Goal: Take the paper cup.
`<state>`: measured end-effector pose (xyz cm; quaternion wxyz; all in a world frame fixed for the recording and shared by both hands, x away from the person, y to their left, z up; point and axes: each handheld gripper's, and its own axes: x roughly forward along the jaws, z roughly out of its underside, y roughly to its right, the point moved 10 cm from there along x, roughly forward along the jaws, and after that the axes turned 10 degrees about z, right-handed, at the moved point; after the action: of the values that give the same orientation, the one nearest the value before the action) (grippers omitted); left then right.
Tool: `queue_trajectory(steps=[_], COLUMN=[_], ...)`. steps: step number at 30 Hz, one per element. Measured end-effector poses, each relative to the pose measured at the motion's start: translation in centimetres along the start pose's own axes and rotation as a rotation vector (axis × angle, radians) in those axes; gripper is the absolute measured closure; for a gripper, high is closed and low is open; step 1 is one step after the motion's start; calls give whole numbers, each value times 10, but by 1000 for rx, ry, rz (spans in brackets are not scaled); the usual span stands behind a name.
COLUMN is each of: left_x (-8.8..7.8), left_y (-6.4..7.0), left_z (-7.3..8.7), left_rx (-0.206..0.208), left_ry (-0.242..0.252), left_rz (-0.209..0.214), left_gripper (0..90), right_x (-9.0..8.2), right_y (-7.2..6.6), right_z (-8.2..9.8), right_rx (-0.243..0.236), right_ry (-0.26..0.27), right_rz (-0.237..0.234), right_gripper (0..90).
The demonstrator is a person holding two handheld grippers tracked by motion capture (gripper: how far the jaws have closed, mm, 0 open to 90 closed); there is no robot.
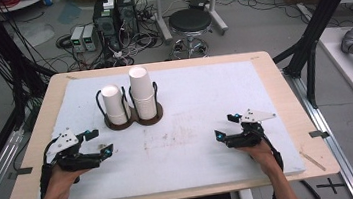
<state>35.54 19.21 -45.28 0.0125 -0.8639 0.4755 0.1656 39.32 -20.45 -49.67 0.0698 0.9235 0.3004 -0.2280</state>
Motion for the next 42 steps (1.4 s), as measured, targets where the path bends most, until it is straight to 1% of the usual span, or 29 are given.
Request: queue_trajectory(steps=[2, 4, 7, 9, 17, 18, 19, 21, 22, 23, 24, 25, 27, 28, 32, 34, 35, 38, 40, 41, 42], left_x=[-2, -3, -5, -6, -8, -7, -7, -5, -3, -2, -2, -1, 2, 2, 8, 12, 14, 21, 27, 31, 34], left_y=[3, 4, 5, 6, 6, 4, 4, 2, 0, -2, -2, -4, -9, -9, -18, -21, -22, -28, -31, -32, -33], left_z=[-6, -12, -23, -34, -81, -92, -92, -102, -111, -116, -116, -120, -133, -133, -150, -158, -161, -170, -177, -181, -185], left_rx=[9, 1, 0, -2, 36, 42, 42, 40, 48, 47, 47, 50, 59, 59, 68, 72, 75, 105, 118, 130, 135], left_ry=[-11, -30, -47, -54, -122, -139, -139, -159, -178, -184, -184, -188, -208, -208, -252, -277, -303, -355, -377, -375, -385], left_rz=[16, 36, 51, 57, 106, 119, 119, 128, 146, 146, 146, 147, 164, 164, 184, 209, 219, 240, 252, 257, 265], left_gripper=[180, 172, 160, 156, 155, 155, 155, 155, 155, 155, 155, 155, 155, 155, 155, 156, 156, 156, 157, 157, 157], right_x=[0, 0, 0, 0, 0, 0, 0, 0, 0, 0, 0, 0, 1, 1, 1, 1, 1, 1, 1, 1, 1], right_y=[0, 0, 0, 0, 0, 0, 0, 1, 1, 0, 0, 0, 1, 1, 0, 0, 0, 0, 0, 0, 0], right_z=[0, 0, 0, 0, 0, 0, 0, 0, 0, 0, 0, 0, 0, 0, 0, 0, 0, 0, 0, 0, 0], right_rx=[4, 3, -2, 0, 2, 9, 9, 12, 11, 12, 12, 8, 7, 7, 7, 10, 10, 5, 0, 0, 6], right_ry=[-1, -1, 1, -1, 0, -3, -3, -5, -5, -7, -7, -4, -5, -5, -6, -12, -12, -9, -7, -7, -11], right_rz=[2, 2, 3, 1, -2, -4, -4, -7, -9, -10, -10, -13, -14, -14, -15, -17, -17, -14, -15, -15, -13], right_gripper=[148, 148, 148, 148, 148, 148, 148, 148, 148, 148, 148, 148, 148, 148, 148, 148, 148, 148, 148, 148, 148])
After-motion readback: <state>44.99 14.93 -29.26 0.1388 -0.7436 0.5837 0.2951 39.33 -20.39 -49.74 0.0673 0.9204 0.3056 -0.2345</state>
